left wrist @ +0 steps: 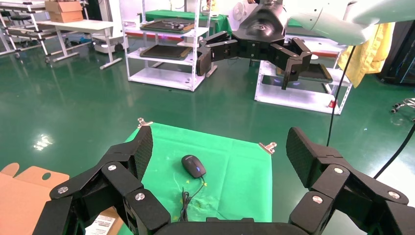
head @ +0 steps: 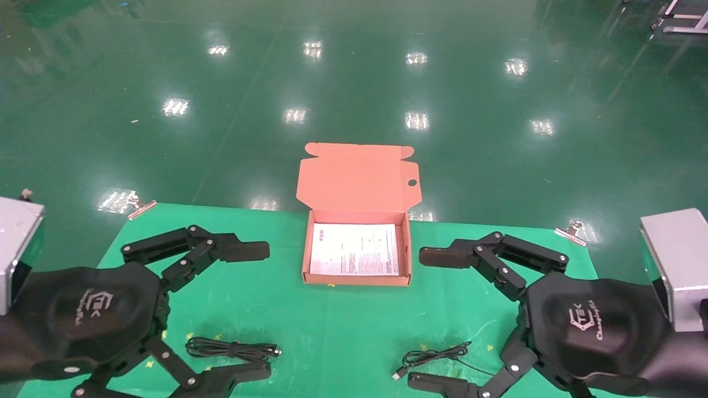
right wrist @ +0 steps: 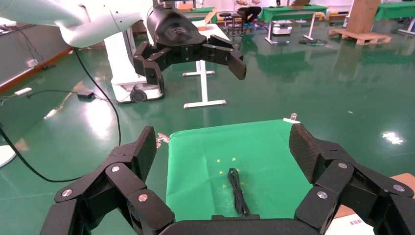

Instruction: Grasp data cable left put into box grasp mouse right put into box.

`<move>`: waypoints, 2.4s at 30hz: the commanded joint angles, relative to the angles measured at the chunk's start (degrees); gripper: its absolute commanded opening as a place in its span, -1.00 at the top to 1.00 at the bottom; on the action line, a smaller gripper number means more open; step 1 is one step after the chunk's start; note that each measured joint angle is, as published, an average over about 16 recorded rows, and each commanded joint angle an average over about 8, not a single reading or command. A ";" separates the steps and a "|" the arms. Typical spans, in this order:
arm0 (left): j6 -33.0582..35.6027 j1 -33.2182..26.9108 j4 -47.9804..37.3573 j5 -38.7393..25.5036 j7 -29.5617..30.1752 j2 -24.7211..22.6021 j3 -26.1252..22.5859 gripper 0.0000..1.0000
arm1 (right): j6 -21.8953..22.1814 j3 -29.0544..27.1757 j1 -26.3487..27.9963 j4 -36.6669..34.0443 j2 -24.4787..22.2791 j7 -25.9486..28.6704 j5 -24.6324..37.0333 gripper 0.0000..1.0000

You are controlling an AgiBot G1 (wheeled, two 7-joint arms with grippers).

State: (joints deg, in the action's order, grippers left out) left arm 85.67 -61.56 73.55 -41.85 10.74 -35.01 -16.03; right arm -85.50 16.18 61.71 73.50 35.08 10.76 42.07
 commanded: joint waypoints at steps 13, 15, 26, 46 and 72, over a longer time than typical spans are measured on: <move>0.00 0.00 0.00 0.00 0.00 0.00 0.00 -1.00 | 0.00 0.00 0.00 0.00 0.00 0.00 0.00 -1.00; 0.00 0.00 0.00 0.00 0.00 0.00 0.00 -1.00 | 0.00 0.00 0.00 0.00 0.00 0.00 0.00 -1.00; 0.10 -0.34 0.10 -0.87 0.26 0.07 -0.44 -1.00 | 0.09 -0.02 0.14 0.01 -0.03 -0.29 0.33 -1.00; 4.93 -19.42 -3.58 -28.51 8.42 -5.62 -19.34 -1.00 | -1.29 11.14 13.41 4.20 3.42 -19.94 34.96 -1.00; -6.20 -25.93 -16.44 -61.58 7.75 -18.92 -39.14 -1.00 | 14.71 24.29 10.20 3.76 16.39 -23.59 74.72 -1.00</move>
State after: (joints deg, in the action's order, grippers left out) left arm 79.81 -87.58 56.93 -102.72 18.08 -53.88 -54.96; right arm -71.74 40.22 72.20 77.06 51.26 -12.93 115.58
